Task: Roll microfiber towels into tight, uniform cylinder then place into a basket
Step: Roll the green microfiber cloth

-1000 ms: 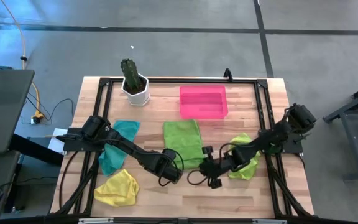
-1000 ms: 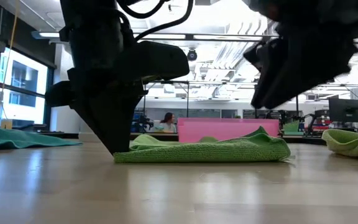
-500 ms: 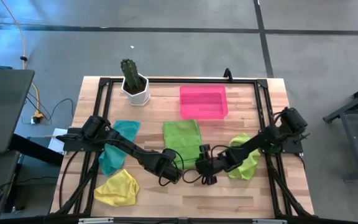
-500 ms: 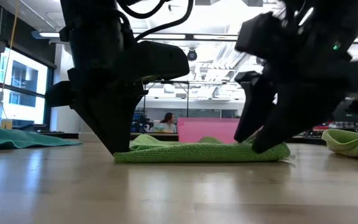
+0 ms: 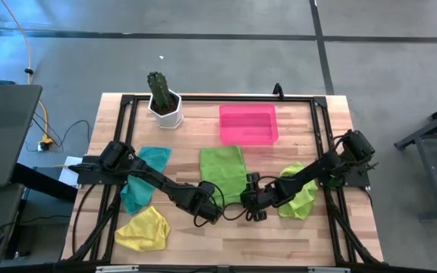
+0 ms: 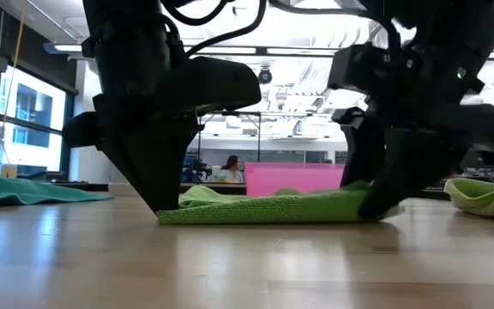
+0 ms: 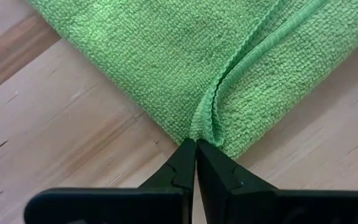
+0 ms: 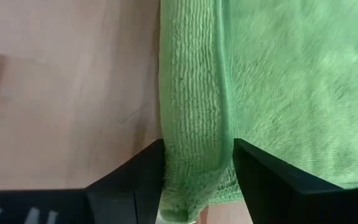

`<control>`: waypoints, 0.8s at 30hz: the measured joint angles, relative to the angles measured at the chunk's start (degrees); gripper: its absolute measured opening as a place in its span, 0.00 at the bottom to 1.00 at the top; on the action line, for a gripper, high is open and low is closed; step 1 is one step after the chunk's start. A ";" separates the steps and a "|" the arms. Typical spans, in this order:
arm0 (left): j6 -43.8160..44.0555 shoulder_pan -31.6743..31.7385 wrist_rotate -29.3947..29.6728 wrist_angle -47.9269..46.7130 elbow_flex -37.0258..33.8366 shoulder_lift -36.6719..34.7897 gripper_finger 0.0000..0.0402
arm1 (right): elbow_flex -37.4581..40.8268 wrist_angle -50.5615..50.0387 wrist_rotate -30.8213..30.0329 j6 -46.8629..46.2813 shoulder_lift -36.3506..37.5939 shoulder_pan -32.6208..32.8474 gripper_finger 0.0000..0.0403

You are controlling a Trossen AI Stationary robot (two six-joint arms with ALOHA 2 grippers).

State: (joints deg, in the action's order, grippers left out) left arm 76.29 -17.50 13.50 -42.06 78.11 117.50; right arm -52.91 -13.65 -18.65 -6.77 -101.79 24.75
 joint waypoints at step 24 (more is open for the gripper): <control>-1.50 0.00 -0.02 0.02 -0.02 0.03 0.01 | -1.60 -0.43 -0.57 -3.75 -2.47 1.39 0.44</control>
State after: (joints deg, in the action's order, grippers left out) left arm 74.79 -17.50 13.47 -42.04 78.08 117.54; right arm -54.51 -14.09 -19.23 -10.51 -104.26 26.14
